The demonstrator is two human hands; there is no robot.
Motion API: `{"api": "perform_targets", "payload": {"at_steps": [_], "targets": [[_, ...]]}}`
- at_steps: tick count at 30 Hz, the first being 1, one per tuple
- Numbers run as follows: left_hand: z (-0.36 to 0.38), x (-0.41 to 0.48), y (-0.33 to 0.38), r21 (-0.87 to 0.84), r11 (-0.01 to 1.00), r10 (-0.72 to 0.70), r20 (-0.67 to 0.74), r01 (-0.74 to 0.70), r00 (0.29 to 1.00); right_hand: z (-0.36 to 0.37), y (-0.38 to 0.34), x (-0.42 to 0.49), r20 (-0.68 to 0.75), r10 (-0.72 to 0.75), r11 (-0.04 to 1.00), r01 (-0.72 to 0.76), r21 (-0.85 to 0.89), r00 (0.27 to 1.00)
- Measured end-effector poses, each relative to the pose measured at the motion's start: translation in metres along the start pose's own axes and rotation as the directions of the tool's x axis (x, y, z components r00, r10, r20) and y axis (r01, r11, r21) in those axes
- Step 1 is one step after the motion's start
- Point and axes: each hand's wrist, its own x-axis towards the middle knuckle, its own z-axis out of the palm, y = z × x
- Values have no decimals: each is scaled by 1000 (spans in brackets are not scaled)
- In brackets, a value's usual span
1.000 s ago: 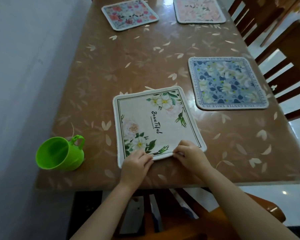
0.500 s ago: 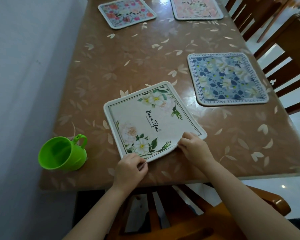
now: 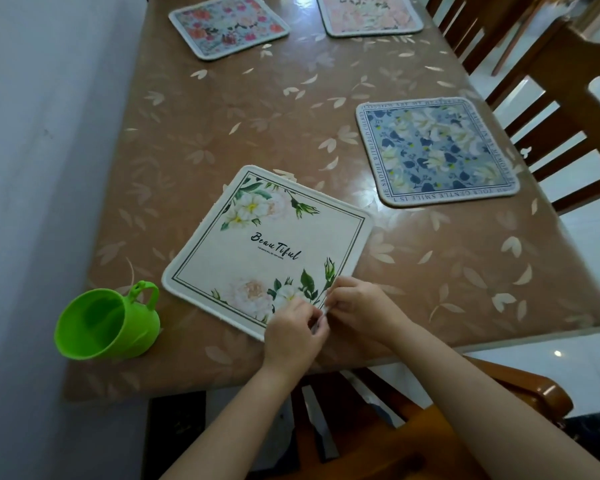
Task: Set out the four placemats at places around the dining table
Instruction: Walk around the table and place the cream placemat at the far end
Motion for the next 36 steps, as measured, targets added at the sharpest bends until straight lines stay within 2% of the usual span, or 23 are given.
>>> {"api": "perform_targets", "payload": {"at_steps": [7,14,17,20,23,26,30,36], "targets": [[-13,-14,-15,17,984,174,74,-175,982,-4,6,6,31,33,999,-33,-6,999],[-21,-17,-36,20,979,199,69,-201,977,-28,19,5,-140,64,997,-69,-25,988],[-19,-9,-38,46,978,199,94,-203,976,-31,20,4,-157,71,996,-78,-39,985],[-13,-3,-34,32,984,170,72,-173,983,-33,23,4,-129,92,991,-103,-85,987],[-2,5,-21,4,992,129,36,-130,991,-37,27,0,-38,118,979,-123,-165,992],[11,14,-7,-20,992,126,26,-125,992,-38,25,-10,37,72,978,-64,-198,997],[27,21,7,-26,995,102,34,-101,994,-33,19,-14,17,63,982,-59,-178,998],[22,14,-10,42,987,153,67,-156,986,-24,25,-14,47,176,971,-166,-175,983]]}}
